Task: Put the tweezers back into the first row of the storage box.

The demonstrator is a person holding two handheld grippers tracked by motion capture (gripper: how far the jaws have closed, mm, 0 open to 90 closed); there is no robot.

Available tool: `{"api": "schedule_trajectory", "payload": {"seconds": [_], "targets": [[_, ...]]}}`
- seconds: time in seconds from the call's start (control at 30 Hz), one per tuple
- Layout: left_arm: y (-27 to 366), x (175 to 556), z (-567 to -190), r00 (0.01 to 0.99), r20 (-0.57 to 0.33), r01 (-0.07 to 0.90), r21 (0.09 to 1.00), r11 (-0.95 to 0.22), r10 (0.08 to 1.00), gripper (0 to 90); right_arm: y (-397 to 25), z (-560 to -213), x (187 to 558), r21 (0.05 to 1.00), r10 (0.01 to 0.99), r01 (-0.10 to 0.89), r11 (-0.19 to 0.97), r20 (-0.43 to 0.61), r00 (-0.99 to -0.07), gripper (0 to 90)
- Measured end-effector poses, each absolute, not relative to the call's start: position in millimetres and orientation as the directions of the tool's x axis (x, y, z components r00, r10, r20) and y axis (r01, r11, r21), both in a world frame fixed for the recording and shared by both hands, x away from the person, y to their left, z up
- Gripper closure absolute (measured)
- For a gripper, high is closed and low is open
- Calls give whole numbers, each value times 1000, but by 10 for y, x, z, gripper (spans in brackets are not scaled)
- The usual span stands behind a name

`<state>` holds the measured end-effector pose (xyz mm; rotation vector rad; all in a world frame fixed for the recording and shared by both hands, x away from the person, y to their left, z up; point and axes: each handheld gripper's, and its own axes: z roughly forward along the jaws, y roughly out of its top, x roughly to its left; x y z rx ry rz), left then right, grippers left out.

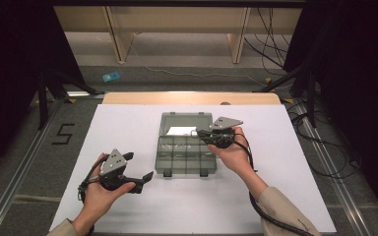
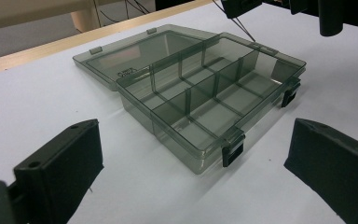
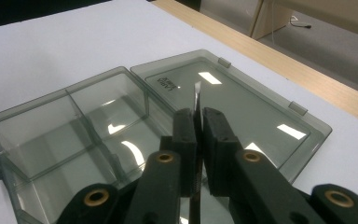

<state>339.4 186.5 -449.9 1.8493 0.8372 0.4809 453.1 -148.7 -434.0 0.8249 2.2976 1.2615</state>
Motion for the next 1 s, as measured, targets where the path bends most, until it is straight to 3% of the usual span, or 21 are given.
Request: {"api": "schedule_trajectory", "payload": {"seconds": [1.0], "targets": [[1873,3399,-4497,681,-44,329,910,-252,731,27,-1346,-4452,4576,836,641,310,452,-63,-765,846]]}}
